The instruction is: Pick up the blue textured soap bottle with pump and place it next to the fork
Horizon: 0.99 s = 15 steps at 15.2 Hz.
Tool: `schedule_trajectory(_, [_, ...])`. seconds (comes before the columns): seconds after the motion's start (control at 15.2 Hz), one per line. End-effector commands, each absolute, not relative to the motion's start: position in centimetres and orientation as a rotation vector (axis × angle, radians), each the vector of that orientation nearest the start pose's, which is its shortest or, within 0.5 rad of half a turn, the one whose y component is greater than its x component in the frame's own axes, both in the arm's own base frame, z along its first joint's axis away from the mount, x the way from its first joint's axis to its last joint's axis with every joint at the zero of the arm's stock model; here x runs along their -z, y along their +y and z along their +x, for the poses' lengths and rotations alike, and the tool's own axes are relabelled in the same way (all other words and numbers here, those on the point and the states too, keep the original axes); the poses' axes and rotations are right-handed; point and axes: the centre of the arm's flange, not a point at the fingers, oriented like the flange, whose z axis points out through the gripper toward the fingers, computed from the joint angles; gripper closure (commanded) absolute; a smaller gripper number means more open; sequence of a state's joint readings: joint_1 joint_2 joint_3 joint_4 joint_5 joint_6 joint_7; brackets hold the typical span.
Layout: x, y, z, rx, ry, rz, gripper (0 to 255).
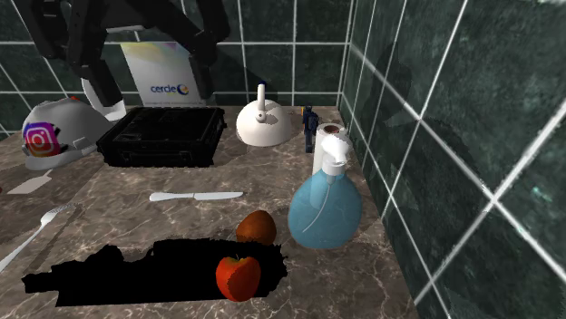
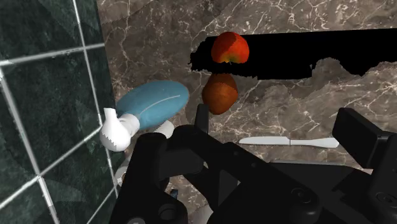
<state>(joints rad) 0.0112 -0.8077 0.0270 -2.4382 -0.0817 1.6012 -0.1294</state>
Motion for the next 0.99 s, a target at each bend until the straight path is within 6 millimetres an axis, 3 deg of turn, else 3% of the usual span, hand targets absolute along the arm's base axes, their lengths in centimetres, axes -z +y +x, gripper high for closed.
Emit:
schedule_trajectory(0.0, [-56.1, 0.5, 30.2, -0.056, -0.263, -3.230, 0])
schedule_trajectory(0.92, [-48.8, -11.7, 41.5, -0.123, -0.156, -3.301, 0])
